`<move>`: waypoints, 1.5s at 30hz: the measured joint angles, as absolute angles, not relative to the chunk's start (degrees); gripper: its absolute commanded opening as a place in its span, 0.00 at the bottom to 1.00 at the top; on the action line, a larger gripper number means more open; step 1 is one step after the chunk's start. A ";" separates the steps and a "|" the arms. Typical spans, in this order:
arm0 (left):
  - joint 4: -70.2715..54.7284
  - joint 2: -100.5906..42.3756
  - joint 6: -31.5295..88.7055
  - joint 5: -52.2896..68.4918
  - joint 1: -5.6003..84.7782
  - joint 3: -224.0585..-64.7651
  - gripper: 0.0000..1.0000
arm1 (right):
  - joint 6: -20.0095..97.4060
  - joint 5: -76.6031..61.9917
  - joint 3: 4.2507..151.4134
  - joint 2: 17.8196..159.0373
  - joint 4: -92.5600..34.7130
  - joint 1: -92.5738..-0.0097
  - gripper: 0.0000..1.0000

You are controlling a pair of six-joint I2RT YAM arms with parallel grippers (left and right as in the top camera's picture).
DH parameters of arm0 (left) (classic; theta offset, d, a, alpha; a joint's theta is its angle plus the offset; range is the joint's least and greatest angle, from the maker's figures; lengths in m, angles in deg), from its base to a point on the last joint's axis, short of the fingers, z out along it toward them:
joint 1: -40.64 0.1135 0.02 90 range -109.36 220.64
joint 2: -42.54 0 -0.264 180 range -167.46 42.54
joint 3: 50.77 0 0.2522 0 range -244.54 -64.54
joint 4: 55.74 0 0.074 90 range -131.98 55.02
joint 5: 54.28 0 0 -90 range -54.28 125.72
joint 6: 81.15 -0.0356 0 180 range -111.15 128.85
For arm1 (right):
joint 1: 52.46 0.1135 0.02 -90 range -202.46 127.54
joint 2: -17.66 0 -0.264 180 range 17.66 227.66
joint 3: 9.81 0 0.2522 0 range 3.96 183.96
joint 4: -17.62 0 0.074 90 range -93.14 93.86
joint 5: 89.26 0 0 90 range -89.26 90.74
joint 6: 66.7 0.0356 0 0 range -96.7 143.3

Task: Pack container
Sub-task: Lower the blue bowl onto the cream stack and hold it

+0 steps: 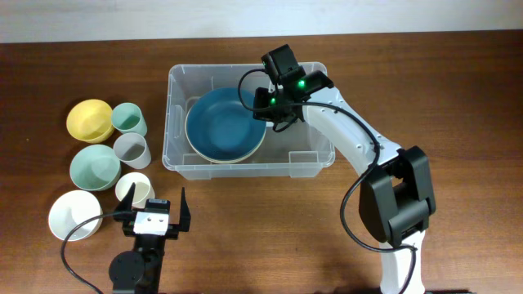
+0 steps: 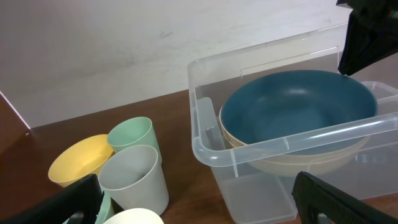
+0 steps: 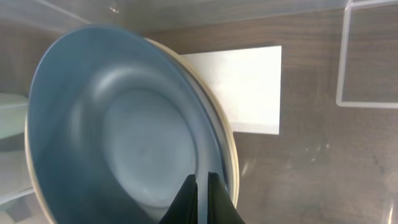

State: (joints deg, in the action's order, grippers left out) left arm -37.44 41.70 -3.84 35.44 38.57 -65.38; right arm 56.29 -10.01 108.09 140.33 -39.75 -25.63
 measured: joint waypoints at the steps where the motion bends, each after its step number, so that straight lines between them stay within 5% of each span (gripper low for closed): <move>1: -37.44 41.70 -3.84 35.44 38.57 -65.38 1.00 | 56.27 -9.81 108.09 140.52 -39.60 -25.60 0.04; 45: -37.44 41.70 -3.84 35.44 38.57 -65.38 1.00 | 52.62 -2.14 112.81 142.08 -44.23 -25.45 0.04</move>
